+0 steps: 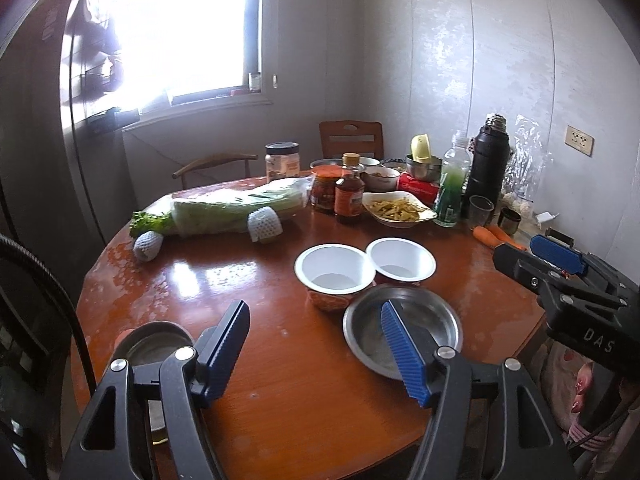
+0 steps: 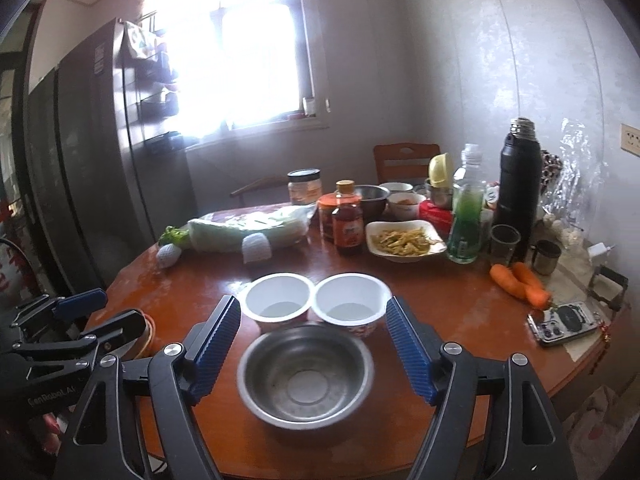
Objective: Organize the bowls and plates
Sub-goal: 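Move both tools to the rim of the steel bowl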
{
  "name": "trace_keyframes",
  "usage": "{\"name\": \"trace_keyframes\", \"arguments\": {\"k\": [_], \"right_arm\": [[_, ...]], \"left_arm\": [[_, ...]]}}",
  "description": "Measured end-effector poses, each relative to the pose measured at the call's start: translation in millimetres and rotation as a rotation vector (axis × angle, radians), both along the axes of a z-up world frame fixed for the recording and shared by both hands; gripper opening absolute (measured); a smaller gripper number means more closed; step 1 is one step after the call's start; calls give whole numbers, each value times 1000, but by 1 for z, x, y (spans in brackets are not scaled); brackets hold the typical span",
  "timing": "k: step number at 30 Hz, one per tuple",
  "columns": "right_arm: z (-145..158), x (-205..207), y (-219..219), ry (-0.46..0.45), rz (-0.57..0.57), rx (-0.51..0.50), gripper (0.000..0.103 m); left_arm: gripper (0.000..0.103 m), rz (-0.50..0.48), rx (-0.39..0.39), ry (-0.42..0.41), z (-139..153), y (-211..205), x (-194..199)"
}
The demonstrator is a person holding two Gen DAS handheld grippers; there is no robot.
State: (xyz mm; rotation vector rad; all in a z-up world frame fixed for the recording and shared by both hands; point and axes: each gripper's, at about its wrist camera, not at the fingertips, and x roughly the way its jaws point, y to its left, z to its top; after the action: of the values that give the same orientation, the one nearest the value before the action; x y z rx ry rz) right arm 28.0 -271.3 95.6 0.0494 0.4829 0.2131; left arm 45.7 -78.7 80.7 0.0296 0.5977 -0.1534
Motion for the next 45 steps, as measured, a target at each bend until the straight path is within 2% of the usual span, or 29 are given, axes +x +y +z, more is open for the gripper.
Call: {"name": "trace_keyframes", "arguments": {"k": [10,22,38,45], "right_arm": [[-9,4,-27,11,-65,-22,77],[-38,22,-48,81,-105,-3,77],[-110,69,-35,243,-59,-20,77],[-132,80,-30,280,-42,-22,77]], "left_arm": [[69,-46,-8,26,-6,-24,16],[69,-90,-1,83,-30,-48,48],[69,-77,12,203,-90,-51,93],[69,-87,12,246,-111,-55,105]]}}
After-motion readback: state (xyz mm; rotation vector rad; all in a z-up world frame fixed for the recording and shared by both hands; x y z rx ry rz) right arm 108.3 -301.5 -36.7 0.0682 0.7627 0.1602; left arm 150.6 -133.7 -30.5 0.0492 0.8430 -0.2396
